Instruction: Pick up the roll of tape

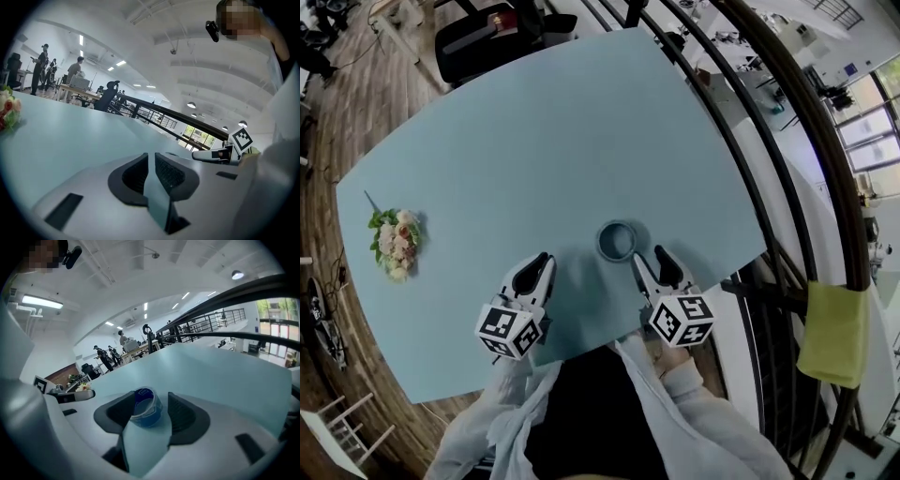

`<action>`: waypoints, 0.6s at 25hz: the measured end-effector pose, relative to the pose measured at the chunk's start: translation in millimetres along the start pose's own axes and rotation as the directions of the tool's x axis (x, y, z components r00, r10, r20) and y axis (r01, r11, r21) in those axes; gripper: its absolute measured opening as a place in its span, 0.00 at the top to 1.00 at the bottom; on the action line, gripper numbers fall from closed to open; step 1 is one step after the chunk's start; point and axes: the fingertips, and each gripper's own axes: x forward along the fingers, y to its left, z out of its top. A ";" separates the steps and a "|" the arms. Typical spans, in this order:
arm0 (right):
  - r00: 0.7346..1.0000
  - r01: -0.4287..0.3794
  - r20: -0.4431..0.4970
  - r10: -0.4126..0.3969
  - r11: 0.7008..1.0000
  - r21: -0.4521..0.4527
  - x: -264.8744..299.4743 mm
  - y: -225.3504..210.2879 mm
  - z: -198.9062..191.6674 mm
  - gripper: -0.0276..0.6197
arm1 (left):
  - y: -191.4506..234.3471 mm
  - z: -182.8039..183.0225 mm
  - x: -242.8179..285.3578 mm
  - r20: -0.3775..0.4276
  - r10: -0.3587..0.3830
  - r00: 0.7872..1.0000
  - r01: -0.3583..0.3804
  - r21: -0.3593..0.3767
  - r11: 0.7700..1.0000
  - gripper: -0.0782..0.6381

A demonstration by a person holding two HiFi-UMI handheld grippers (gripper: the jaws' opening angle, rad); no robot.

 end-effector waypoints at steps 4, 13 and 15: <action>0.999 -0.014 -0.037 0.014 1.000 -0.008 22.6 -2.2 -0.7 0.59 | 18.5 -1.0 10.9 -0.001 0.032 0.999 -0.032 -0.004 0.999 0.81; 0.991 -0.023 -0.134 0.013 0.997 -0.069 59.2 -6.0 -4.2 0.59 | 30.3 -1.2 28.1 0.000 0.062 0.998 -0.062 0.000 0.998 0.81; 0.987 -0.023 -0.163 0.009 0.996 -0.082 66.2 -4.8 -8.4 0.59 | 33.1 -2.5 27.4 -0.002 0.071 0.998 -0.071 0.004 0.998 0.81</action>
